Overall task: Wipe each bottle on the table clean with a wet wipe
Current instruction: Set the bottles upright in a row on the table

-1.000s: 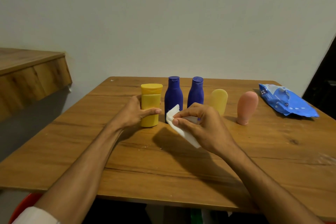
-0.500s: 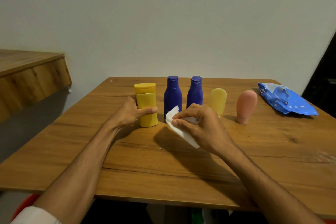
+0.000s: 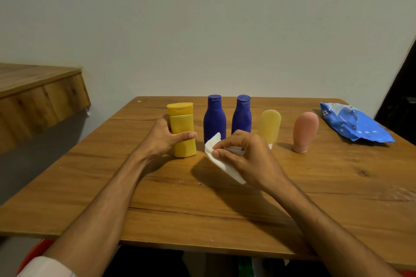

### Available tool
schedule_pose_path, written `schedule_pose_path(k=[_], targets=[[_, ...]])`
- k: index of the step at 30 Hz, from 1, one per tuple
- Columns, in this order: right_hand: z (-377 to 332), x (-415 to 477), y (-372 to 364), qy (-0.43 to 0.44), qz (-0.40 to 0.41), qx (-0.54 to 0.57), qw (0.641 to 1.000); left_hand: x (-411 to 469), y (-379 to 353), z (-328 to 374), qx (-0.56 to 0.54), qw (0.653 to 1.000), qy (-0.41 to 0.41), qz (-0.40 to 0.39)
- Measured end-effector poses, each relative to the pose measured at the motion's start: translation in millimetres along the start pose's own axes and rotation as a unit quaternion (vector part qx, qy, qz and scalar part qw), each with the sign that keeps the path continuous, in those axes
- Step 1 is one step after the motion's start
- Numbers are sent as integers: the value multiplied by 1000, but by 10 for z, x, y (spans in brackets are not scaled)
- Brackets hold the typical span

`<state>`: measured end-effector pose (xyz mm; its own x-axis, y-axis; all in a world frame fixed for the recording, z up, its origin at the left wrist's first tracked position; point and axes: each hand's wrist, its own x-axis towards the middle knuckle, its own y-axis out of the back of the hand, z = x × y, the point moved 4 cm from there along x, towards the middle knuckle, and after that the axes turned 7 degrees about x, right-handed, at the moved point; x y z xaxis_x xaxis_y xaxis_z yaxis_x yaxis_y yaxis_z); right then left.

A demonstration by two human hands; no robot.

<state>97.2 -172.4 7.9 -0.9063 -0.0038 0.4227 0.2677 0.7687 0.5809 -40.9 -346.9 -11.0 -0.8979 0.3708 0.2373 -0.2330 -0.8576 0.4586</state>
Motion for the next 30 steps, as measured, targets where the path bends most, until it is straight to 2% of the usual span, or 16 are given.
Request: schedule_pose_path(k=[3,5,8,11,14,17,21,24,28,30], targets=[[-2,2,-9,-3,2,1,1000,-3,89,56,-11,998,-36,48],[8,9,-3,-5,5,-3,1000,-36,205,145,-10,989,-75,127],[7,19,27,-3,15,-11,1000,-179,361,324,38,944,-168,283],[4,19,108,1,31,-15,999,-368,322,555,71,904,-256,334],[46,-7,240,-10,35,-24,999,-539,137,816,58,899,-305,309],[144,-59,404,-38,34,-50,997,-653,-239,1038,58,908,-348,226],[243,-193,701,-71,59,-93,991,-566,-901,1172,52,949,-300,79],[364,-354,970,-117,58,-135,982,-439,-1363,1238,74,959,-275,-5],[524,-612,1396,-176,76,-188,963,-308,-1776,1338,92,965,-240,-57],[594,-752,1599,-214,60,-219,950,-270,-1945,1396,92,964,-237,-73]])
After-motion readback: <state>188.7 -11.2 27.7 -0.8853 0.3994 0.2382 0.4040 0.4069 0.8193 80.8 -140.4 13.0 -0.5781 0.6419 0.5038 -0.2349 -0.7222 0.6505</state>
